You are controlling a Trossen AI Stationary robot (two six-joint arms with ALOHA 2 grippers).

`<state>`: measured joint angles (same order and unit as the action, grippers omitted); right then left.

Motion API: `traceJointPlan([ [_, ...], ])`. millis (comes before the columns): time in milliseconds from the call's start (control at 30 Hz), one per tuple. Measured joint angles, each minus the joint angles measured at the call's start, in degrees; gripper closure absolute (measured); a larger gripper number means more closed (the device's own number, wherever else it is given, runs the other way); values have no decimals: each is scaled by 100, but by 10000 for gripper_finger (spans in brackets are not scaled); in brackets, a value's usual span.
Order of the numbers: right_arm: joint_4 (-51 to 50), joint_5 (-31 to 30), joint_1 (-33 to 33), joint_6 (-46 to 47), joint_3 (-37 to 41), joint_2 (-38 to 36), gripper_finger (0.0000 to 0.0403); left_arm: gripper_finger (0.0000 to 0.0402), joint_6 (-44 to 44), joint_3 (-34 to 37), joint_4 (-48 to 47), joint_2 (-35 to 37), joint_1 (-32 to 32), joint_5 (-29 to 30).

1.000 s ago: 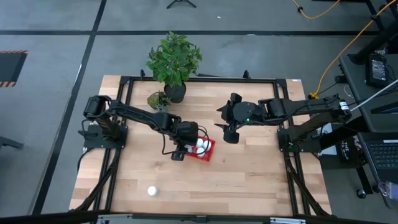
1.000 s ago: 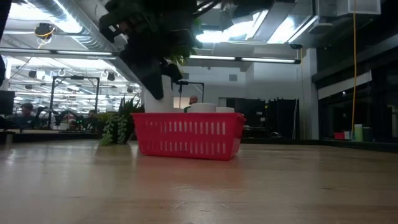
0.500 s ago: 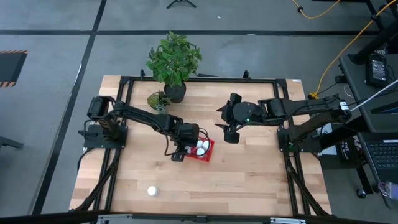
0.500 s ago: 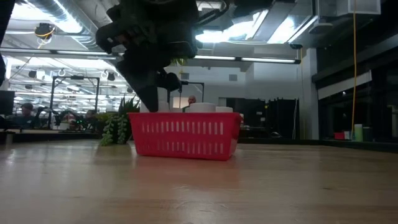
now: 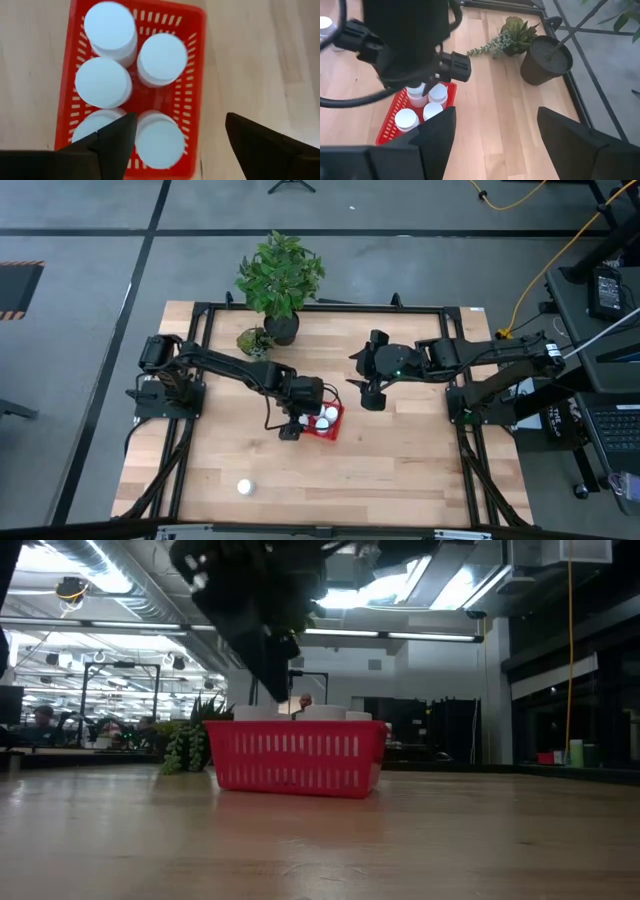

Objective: Pick and place pill bottles into a basket
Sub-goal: Put the white pill bottle into the bin

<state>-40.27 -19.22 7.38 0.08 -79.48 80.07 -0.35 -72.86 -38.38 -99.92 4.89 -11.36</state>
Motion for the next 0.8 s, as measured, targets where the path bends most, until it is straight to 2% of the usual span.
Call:
traceJointPlan([
  [133,0,204,0,-39,0,0,123,108,170,-677,-780,0,100,376],
  [267,20,853,104,-275,0,0,123,115,244,-1497,-1720,2,241,911],
  [400,2,1099,455,-820,0,-37,123,122,-54,-2110,-2770,101,413,1699],
  [600,359,1161,709,-1322,0,-208,123,132,-1320,-2229,-3947,689,587,2953],
  [800,1973,2173,721,-2227,-4,106,123,133,-2786,-2223,-4594,1334,779,4268],
])
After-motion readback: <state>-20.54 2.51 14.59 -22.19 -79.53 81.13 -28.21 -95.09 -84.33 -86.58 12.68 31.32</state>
